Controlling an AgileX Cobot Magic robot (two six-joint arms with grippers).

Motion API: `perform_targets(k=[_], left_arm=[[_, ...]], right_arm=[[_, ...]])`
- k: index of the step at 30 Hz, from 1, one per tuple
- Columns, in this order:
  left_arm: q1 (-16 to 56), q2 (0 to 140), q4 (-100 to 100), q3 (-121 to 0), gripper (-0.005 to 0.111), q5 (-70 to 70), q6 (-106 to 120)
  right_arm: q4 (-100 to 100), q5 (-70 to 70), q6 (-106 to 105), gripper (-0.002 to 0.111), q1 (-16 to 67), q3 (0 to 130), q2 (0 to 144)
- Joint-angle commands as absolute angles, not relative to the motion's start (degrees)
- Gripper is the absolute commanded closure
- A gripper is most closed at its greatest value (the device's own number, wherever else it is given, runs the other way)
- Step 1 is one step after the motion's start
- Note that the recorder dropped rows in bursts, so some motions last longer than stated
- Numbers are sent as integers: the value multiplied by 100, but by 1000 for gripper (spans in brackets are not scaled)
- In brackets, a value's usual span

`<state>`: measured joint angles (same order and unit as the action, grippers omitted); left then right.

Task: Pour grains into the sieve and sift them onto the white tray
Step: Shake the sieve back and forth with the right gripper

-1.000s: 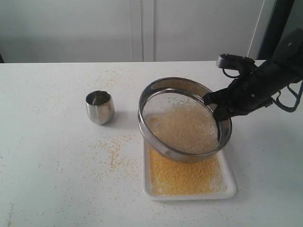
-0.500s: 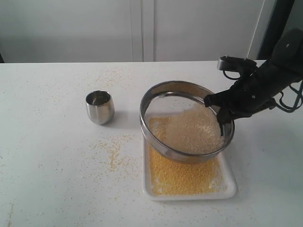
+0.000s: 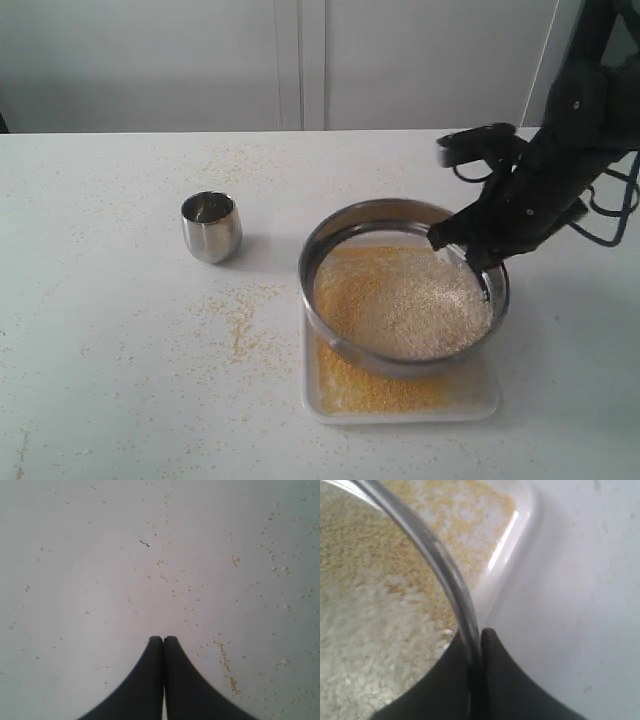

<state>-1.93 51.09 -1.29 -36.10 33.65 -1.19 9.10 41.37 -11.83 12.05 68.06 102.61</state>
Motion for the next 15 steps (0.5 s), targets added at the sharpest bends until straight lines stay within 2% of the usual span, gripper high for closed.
perform_targets(k=[1,3,7,11,13,15], left_arm=[[-208,5064,-94,-3572,107,3420,-126],[-208,5064,-94,-3572,107,3420,-126],[-208,5064,-94,-3572,107,3420,-126],[-208,5064,-94,-3572,107,3420,-126],[-208,5064,-94,-3572,107,3420,-126],[-208,5064,-94,-3572,107,3420,-126]], right_arm=[[1436,3835,-1411,108,1335,6868,10172],[1398,4380,-3323,108,1482,6923,10172],[437,3751,420,108,1177,6980,10172],[1313,5231,-1842,108,1149,7335,10293],[957,5312,-1541,108,1028,7531,10337],[575,4904,-33,108,873,7558,10272]])
